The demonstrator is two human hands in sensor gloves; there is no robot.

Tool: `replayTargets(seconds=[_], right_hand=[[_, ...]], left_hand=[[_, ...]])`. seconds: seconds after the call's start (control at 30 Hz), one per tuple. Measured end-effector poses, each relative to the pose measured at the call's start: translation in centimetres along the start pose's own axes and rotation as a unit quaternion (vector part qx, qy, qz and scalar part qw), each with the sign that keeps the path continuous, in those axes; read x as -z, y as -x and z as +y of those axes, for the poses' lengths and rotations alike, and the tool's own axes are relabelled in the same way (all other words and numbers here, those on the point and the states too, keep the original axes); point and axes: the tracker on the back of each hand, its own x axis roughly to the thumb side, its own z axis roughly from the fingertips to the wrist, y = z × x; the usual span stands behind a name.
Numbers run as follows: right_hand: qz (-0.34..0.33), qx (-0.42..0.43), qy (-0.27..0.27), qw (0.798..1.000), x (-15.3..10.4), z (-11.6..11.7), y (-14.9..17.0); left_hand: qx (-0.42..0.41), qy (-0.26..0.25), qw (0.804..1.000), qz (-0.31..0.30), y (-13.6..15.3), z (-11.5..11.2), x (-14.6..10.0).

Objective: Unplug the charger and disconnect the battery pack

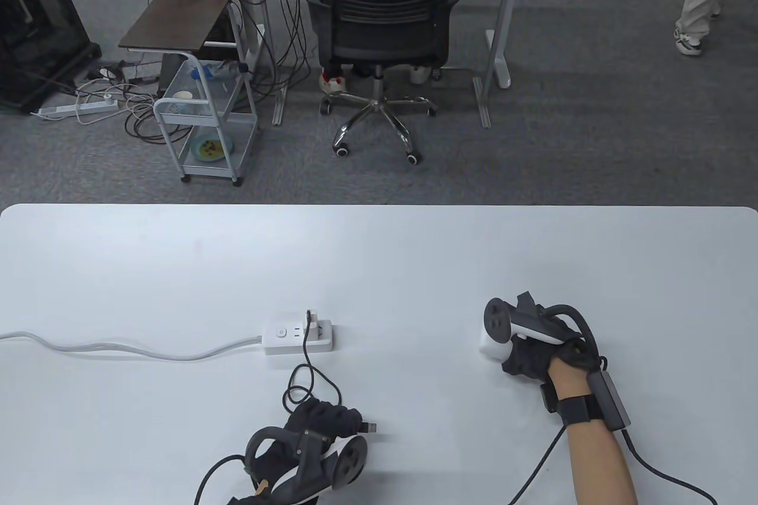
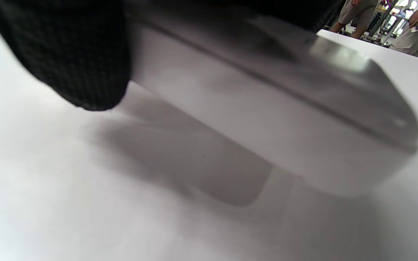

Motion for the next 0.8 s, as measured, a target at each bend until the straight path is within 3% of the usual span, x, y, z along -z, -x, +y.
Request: replayTargets(seconds=[0.53,0.8], right_hand=[[0.029,0.003,-0.033,0.999,0.2,2.1,4.8],[0.027,0.008,-0.028,0.999,-0.2,2.8,5.3]], left_hand=[[-0.001,0.007,1.0,0.003,0.2,-0.2,0.0],[0.0,0.01,1.0,0.002,0.1,-0.3,0.0]])
